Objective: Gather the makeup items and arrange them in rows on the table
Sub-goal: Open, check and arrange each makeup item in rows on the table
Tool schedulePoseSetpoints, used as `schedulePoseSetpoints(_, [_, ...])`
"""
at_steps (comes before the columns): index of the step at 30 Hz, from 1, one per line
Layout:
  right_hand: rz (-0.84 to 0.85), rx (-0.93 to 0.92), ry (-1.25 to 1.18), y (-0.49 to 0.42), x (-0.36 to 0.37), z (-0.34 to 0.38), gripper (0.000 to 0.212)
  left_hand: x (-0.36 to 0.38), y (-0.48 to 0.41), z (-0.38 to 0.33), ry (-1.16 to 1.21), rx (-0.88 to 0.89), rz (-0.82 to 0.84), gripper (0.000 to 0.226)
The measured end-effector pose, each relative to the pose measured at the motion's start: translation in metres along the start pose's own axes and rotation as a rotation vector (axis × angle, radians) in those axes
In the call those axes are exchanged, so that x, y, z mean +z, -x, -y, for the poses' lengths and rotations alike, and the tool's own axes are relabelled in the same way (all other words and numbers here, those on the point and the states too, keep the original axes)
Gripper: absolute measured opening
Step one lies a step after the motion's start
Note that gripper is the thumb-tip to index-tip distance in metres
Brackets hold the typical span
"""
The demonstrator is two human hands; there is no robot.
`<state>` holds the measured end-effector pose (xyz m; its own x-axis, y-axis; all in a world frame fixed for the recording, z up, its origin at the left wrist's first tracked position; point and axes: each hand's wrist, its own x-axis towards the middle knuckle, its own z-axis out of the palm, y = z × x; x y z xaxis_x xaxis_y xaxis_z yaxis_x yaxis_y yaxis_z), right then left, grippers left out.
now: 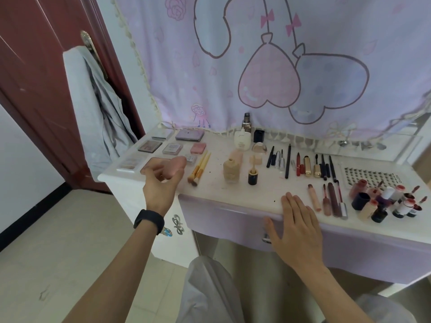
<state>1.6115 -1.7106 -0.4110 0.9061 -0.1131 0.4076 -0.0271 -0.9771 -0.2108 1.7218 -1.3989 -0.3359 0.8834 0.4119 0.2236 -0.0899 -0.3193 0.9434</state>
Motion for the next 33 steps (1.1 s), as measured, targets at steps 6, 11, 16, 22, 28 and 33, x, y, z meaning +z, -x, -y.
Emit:
schedulePoseSetpoints(6, [0.058,0.013,-0.077,-0.002,-0.011,0.002,0.078,0.024,0.057,-0.036,0.108,0.198,0.142,0.061])
schedulePoseSetpoints(11, [0.102,0.243,-0.729,-0.01,-0.049,0.005,0.056,0.055,0.115,-0.044,0.075,0.423,0.353,0.068])
schedulePoseSetpoints(16, [0.229,0.362,-1.158,-0.017,-0.077,0.004,0.031,0.08,0.143,-0.045,-0.044,0.552,0.569,0.075])
schedulePoseSetpoints(22, [0.366,0.817,-1.593,-0.012,-0.076,-0.009,0.028,0.096,0.151,-0.049,0.033,0.42,0.696,0.083])
schedulePoseSetpoints(28, [0.517,0.908,-1.788,-0.006,-0.073,-0.014,0.046,0.102,0.157,-0.049,0.175,0.223,0.779,0.076])
schedulePoseSetpoints(33, [0.544,0.824,-1.604,-0.004,-0.068,-0.019,0.038,0.105,0.156,-0.049,0.208,0.175,0.808,0.074])
